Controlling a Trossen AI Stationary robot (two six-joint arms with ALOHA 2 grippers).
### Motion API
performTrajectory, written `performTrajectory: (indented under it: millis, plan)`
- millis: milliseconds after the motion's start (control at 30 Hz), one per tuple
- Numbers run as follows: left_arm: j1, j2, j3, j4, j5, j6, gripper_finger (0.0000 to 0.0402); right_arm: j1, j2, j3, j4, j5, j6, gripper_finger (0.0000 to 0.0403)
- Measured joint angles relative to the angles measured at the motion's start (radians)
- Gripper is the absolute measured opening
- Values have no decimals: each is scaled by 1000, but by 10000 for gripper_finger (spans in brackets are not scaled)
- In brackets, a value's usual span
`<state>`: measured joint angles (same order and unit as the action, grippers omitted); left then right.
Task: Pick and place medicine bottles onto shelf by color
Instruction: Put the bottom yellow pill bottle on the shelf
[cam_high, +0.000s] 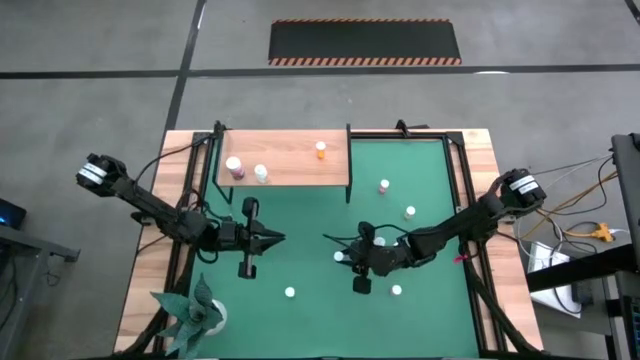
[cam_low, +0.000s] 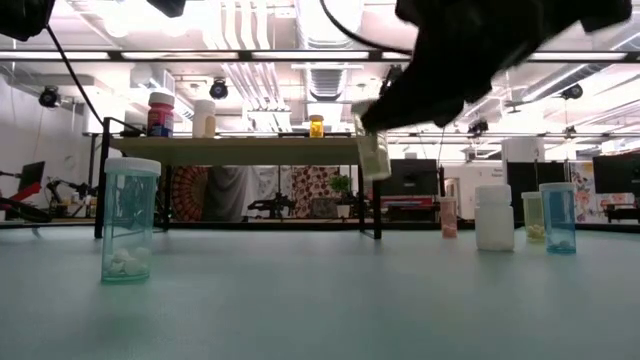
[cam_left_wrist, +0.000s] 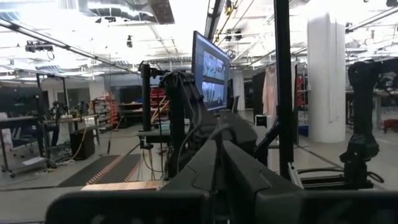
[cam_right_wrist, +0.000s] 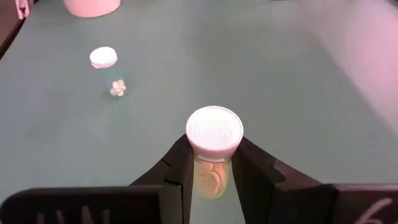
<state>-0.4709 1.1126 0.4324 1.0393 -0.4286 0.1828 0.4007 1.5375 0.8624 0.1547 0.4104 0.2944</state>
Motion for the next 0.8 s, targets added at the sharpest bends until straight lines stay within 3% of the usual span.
performTrajectory:
  millis: [200, 367, 800]
  plan:
    - [0, -1, 0, 1, -35, 67, 8, 0, -57, 102, -207, 1, -8, 80]
    - [0, -1, -1, 0, -103, 113, 8, 0, -66, 176, -266, 0, -63, 81]
    - [0, -14, 6, 1, -104, 176, 8, 0, -64, 381, -538, -2, -95, 80]
